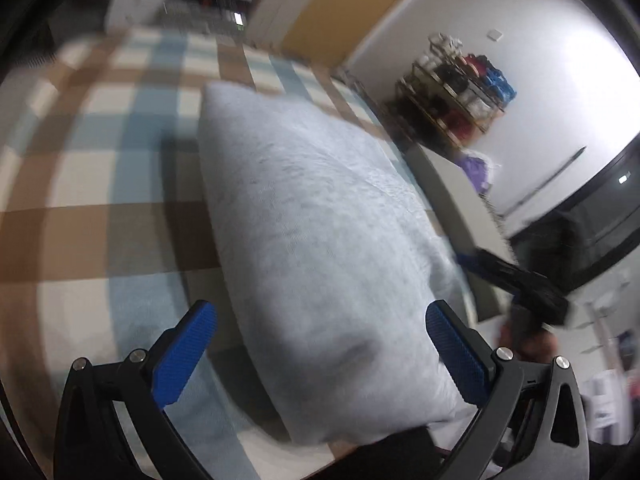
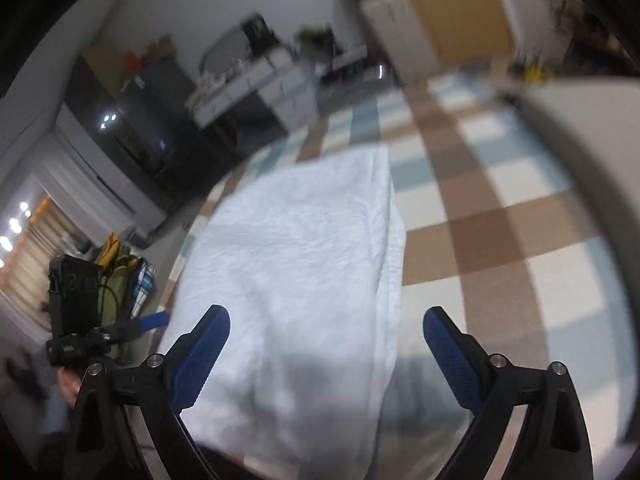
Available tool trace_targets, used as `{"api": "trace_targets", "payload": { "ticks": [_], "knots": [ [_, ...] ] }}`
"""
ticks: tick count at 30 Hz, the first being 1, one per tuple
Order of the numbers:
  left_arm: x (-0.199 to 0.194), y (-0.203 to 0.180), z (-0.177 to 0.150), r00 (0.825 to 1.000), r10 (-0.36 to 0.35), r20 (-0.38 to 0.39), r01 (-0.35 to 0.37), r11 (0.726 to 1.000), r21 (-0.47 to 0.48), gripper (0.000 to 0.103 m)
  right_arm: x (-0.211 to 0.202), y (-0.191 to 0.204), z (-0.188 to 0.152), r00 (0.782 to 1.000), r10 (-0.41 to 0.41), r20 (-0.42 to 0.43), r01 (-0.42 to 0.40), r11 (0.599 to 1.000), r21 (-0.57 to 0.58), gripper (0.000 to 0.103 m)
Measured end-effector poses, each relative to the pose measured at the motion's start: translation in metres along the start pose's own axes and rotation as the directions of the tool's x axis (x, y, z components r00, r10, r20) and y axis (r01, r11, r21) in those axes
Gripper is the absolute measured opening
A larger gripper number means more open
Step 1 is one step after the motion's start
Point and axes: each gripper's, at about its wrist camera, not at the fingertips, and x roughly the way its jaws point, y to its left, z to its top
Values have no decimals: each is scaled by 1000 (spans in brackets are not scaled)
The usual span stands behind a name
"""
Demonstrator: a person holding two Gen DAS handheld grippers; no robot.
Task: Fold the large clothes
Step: 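Lift the folded hoodie off the bed with both tools, clamping its sides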
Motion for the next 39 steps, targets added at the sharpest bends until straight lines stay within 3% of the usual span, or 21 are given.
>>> {"api": "trace_targets", "payload": {
  "ticks": [1, 3, 5, 7, 12, 14, 17, 18, 19, 21, 24, 27, 31, 36, 39],
  "knots": [
    [10, 10, 9, 998, -37, -45, 35, 999, -38, 102, 17, -13, 11, 997, 28, -69, -25, 999, 42, 94],
    [27, 22, 17, 993, -39, -114, 29, 995, -94, 102, 42, -30, 19, 987, 82, -136, -66, 991, 117, 81],
    [42, 27, 21, 985, -37, -167, 20, 994, -105, 102, 63, -43, 24, 963, 149, -225, -111, 979, 172, 81],
    [54, 33, 23, 970, -123, -211, 92, 984, -153, 102, 82, -43, 22, 935, 213, -285, -163, 968, 189, 81],
    [72, 34, 27, 944, -201, -262, 156, 970, -184, 99, 104, -19, 33, 921, 194, -338, -169, 980, 100, 81],
    [70, 26, 34, 945, -164, -282, 122, 980, -159, 99, 109, -8, 29, 919, 195, -343, -181, 981, 72, 78],
    [64, 5, 35, 954, -94, -284, 68, 993, -99, 91, 106, 2, 24, 919, 200, -339, -198, 979, 40, 58],
    [58, -3, 32, 958, -70, -278, 51, 996, -76, 90, 98, 5, 23, 917, 232, -324, -233, 972, 36, 49],
    [51, -13, 27, 960, -59, -273, 46, 998, -51, 90, 91, 7, 20, 912, 264, -315, -264, 964, 44, 46],
    [42, -24, 14, 957, -49, -285, 46, 999, -17, 90, 82, 11, 6, 890, 326, -318, -325, 944, 57, 46],
    [39, -26, -2, 954, -2, -300, 4, 1000, 5, 90, 85, 10, -21, 875, 345, -340, -335, 938, 88, 46],
    [34, -26, -1, 958, 16, -286, -23, 1000, -20, 87, 88, 14, -27, 891, 341, -301, -331, 940, 86, 43],
    [6, -49, 9, 964, 75, -254, -61, 996, 63, 84, 71, 39, -24, 903, 337, -268, -340, 940, 35, 38],
    [-45, -60, 21, 977, 76, -198, -57, 994, 98, 84, 39, 75, -9, 896, 398, -196, -405, 914, 4, 38],
    [-85, -64, 30, 983, 87, -163, -74, 994, 86, 84, 25, 122, 5, 894, 409, -183, -424, 904, -50, 38]
  ]
}}
